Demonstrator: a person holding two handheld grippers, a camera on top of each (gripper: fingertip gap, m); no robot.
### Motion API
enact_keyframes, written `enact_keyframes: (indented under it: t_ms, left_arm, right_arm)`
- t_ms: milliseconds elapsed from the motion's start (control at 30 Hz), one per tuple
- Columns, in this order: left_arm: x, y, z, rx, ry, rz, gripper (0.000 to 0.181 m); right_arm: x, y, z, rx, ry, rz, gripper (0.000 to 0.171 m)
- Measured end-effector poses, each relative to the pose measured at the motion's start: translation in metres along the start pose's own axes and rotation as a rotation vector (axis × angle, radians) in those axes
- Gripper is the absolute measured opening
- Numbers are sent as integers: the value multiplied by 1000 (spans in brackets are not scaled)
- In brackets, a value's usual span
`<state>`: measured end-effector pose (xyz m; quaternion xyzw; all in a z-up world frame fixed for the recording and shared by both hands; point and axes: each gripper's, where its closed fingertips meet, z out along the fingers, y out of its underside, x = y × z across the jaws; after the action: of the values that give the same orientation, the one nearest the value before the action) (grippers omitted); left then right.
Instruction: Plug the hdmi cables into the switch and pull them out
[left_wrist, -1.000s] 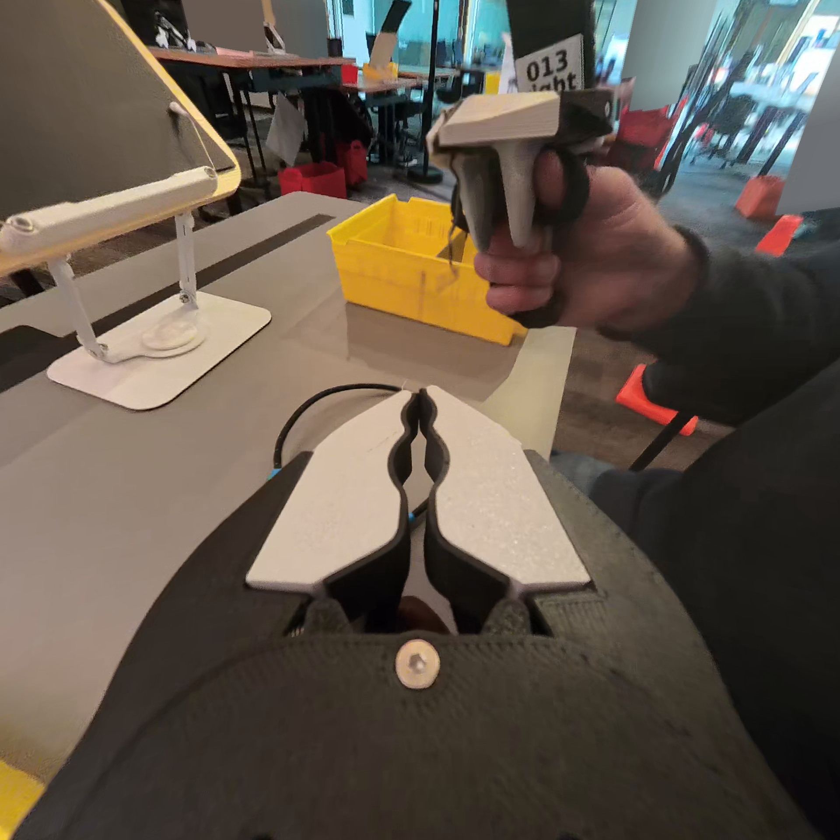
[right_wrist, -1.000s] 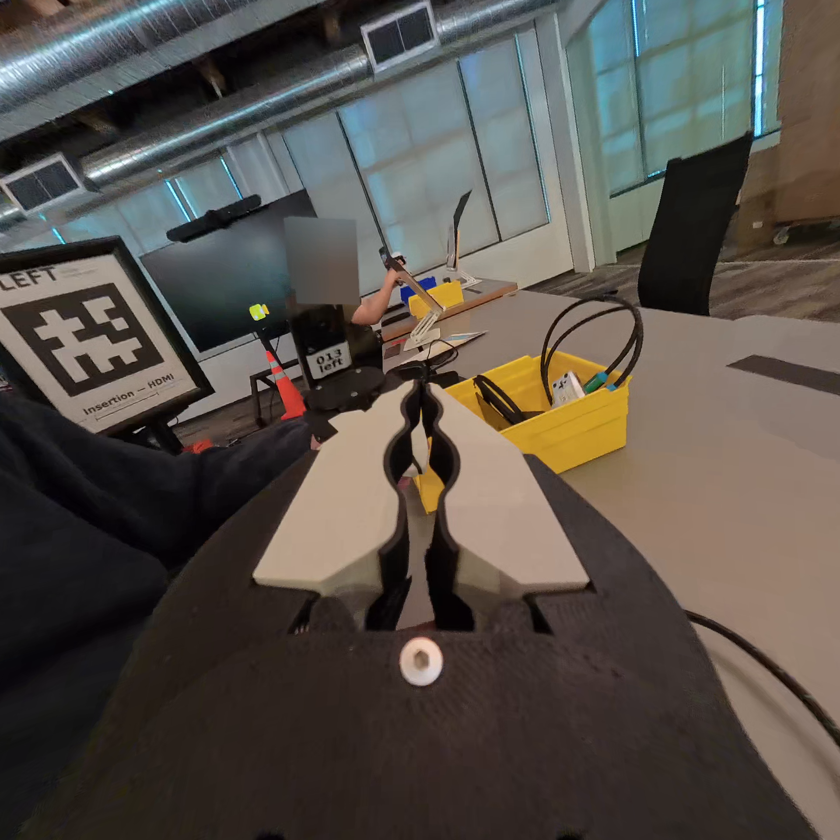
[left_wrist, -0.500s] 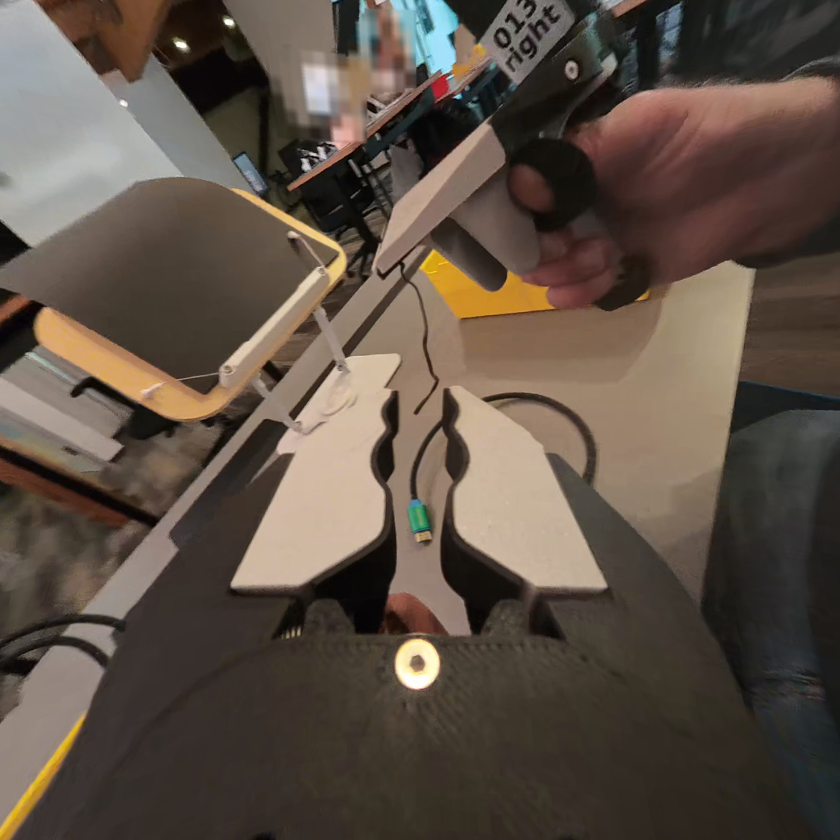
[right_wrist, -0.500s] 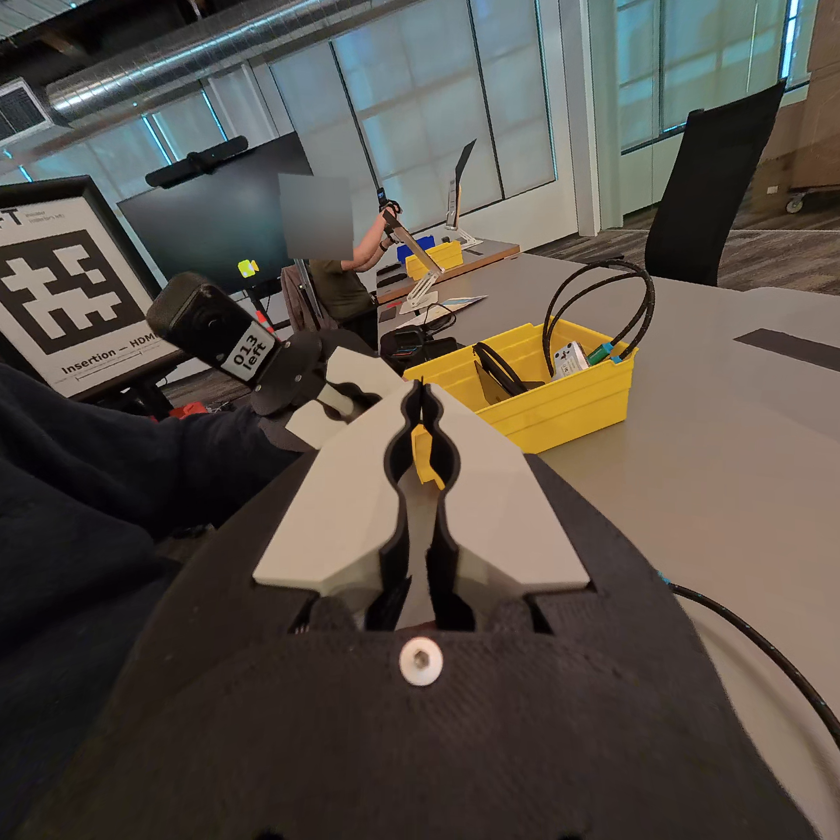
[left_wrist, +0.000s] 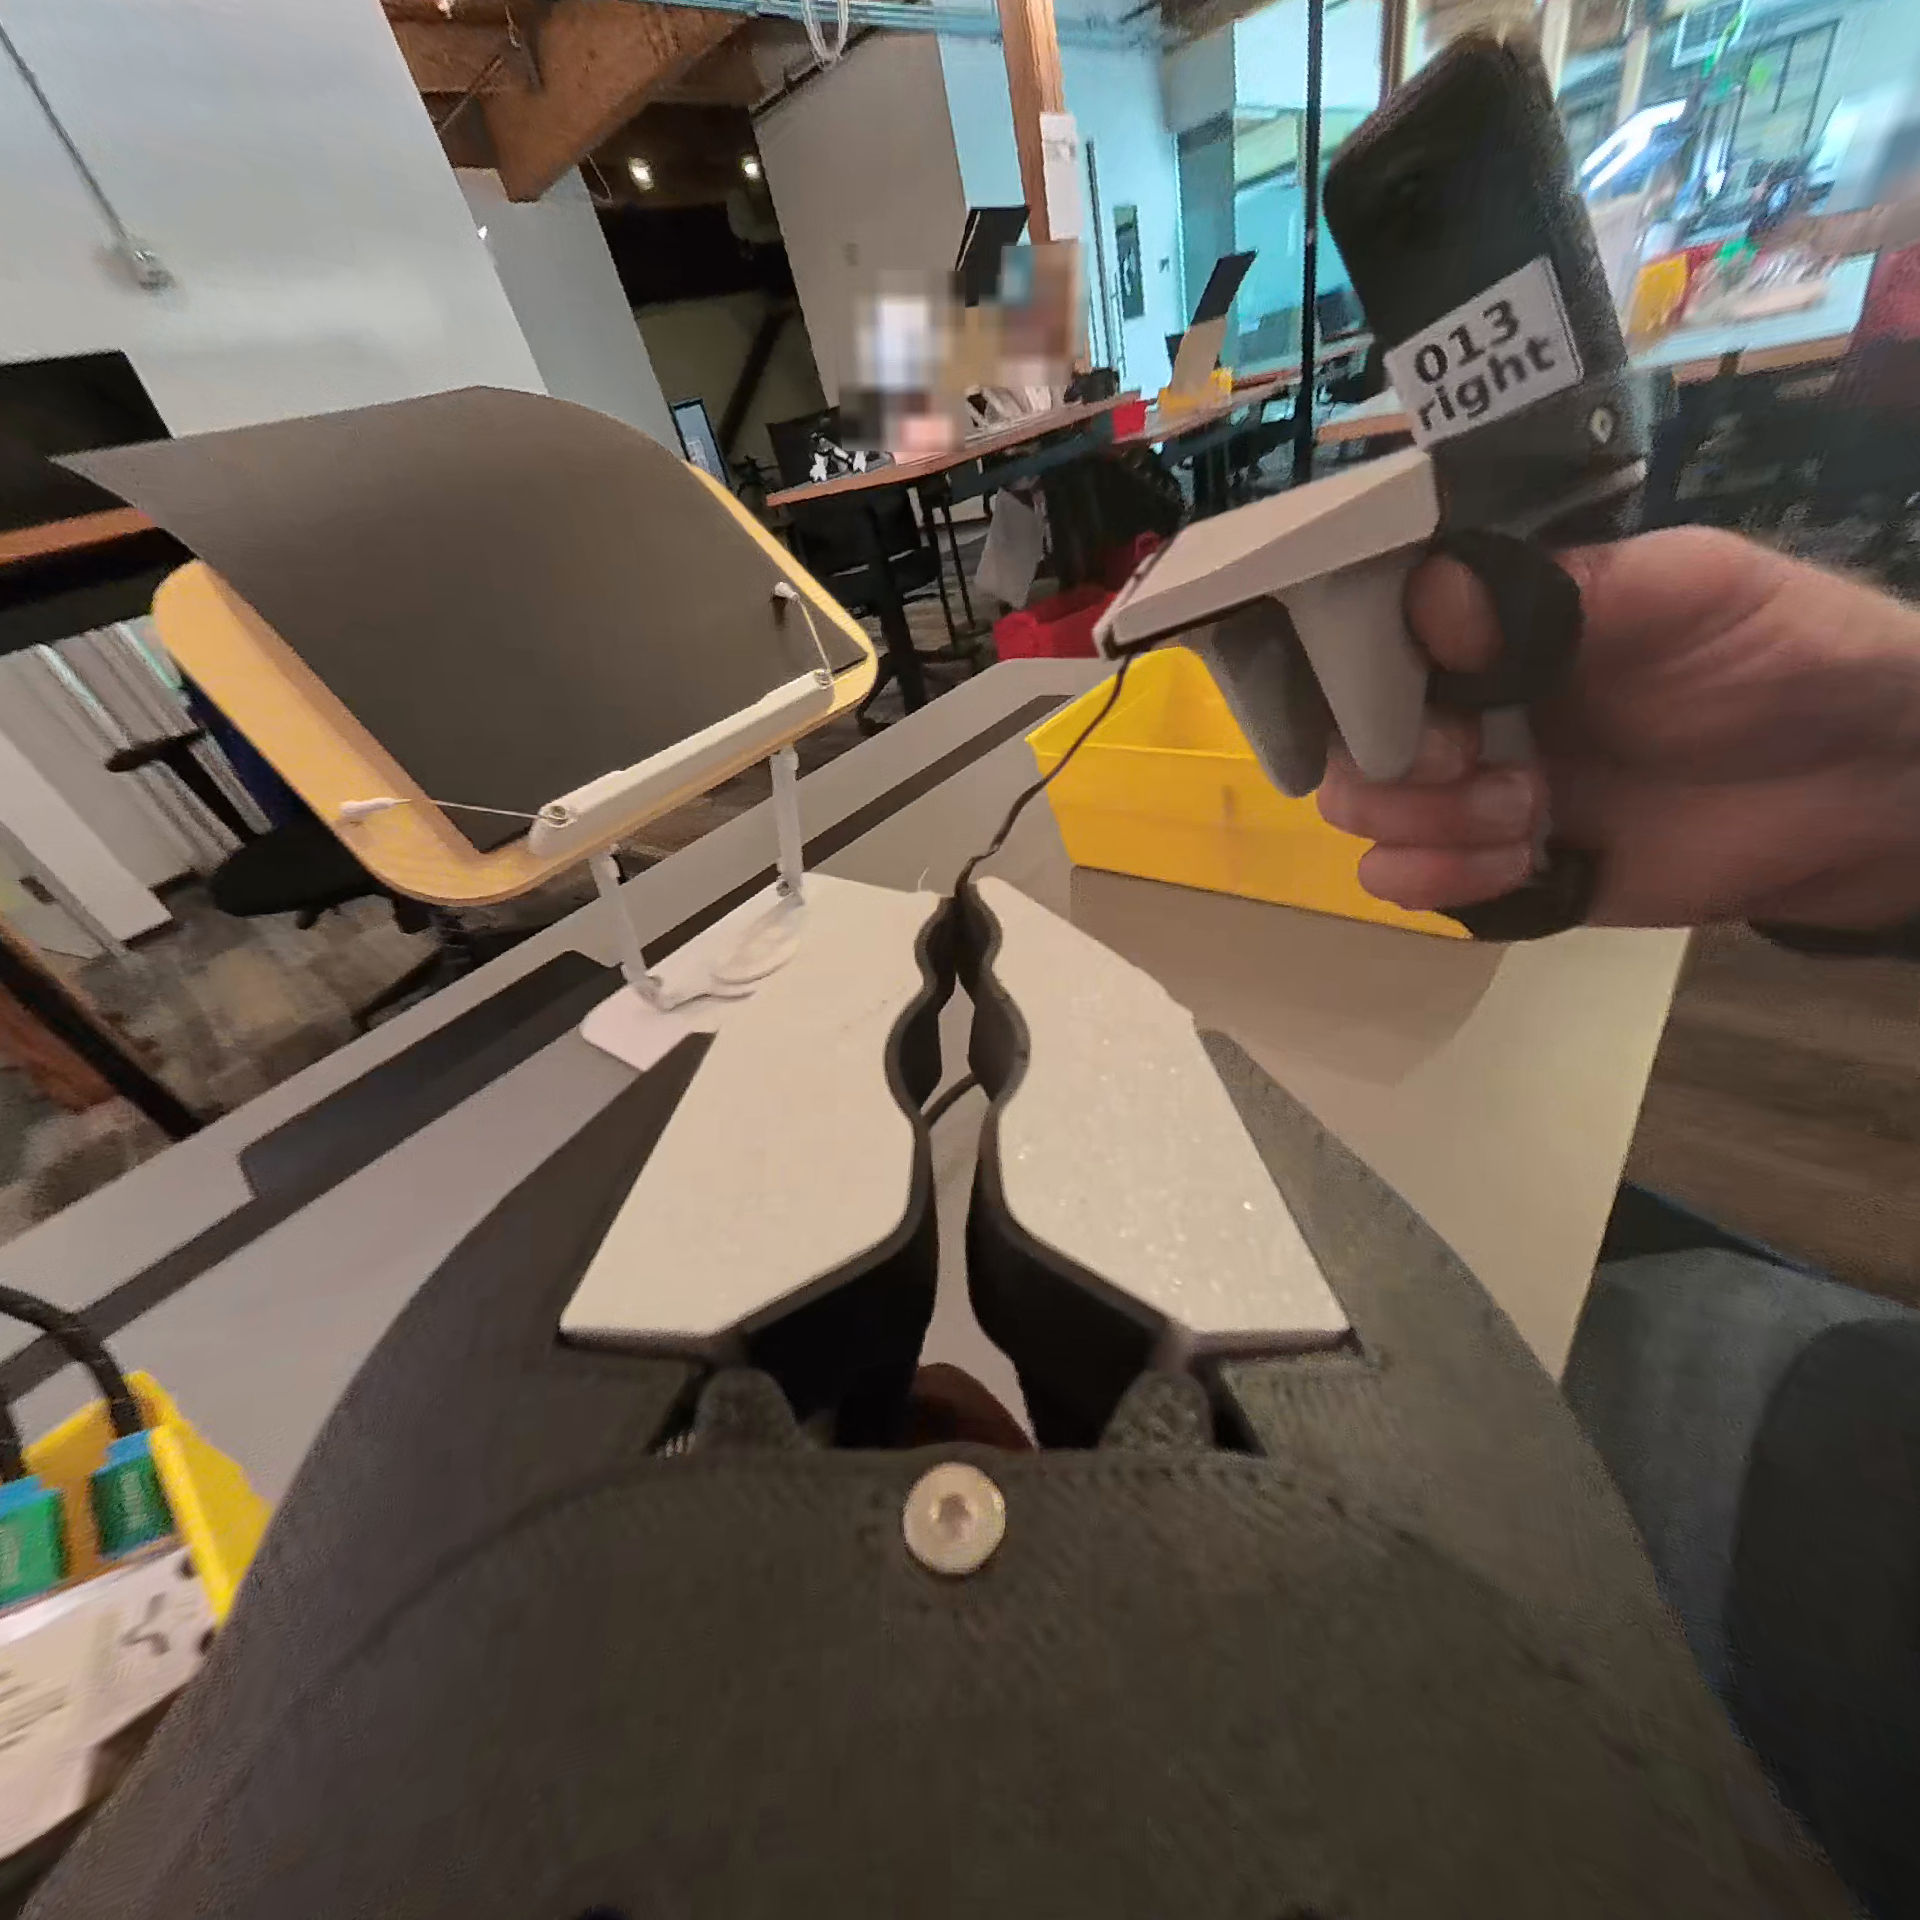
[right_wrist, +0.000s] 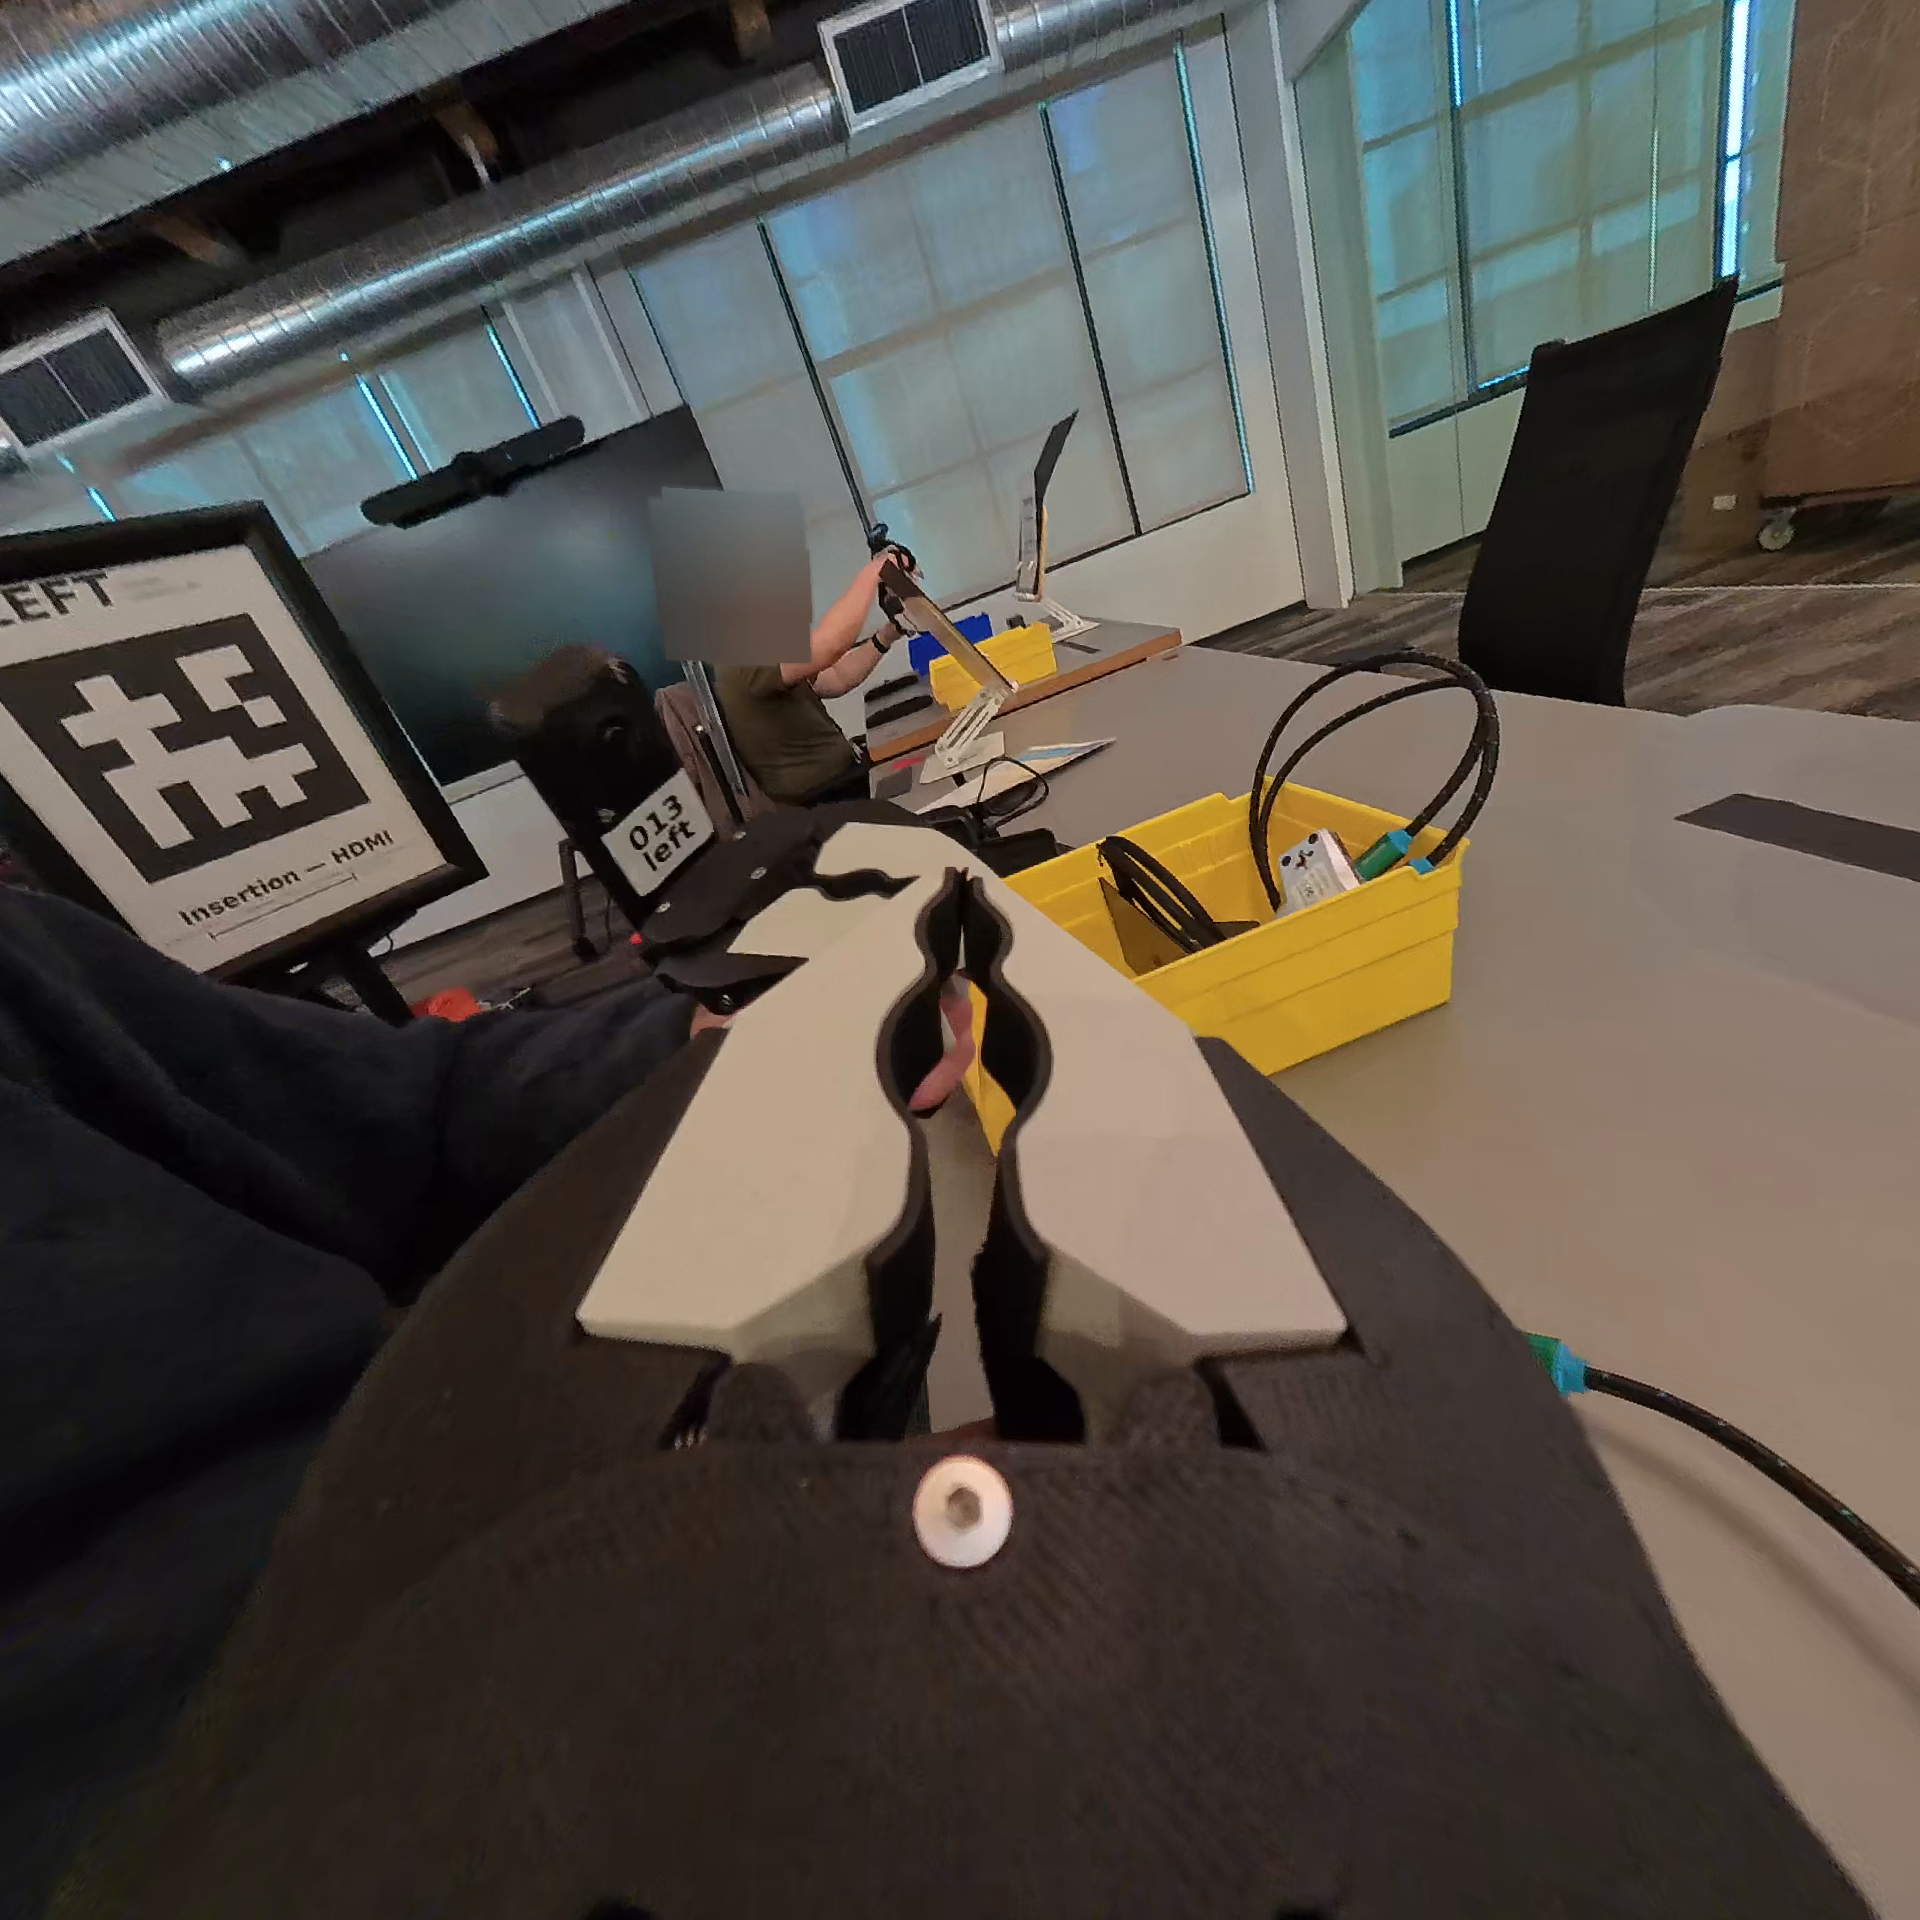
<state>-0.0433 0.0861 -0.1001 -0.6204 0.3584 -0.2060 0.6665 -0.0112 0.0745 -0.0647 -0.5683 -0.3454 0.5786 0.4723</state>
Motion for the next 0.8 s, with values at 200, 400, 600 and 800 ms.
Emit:
enact_keyframes:
  t_ms: [200, 400, 600, 800]
  left_arm:
    - [12, 30, 14, -132, 50, 46, 25]
    - [28, 97, 27, -434, 152, 208, 51]
    - [53, 179, 36, -700, 277, 431, 46]
    - [62, 213, 36, -797, 305, 473, 30]
  right_arm:
    - [34, 13, -21, -125, 155, -61, 0]
    - [81, 30, -65, -291, 280, 40, 0]
    - [126, 70, -108, -553, 459, 70, 0]
    - [177, 95, -131, -736, 653, 23, 0]
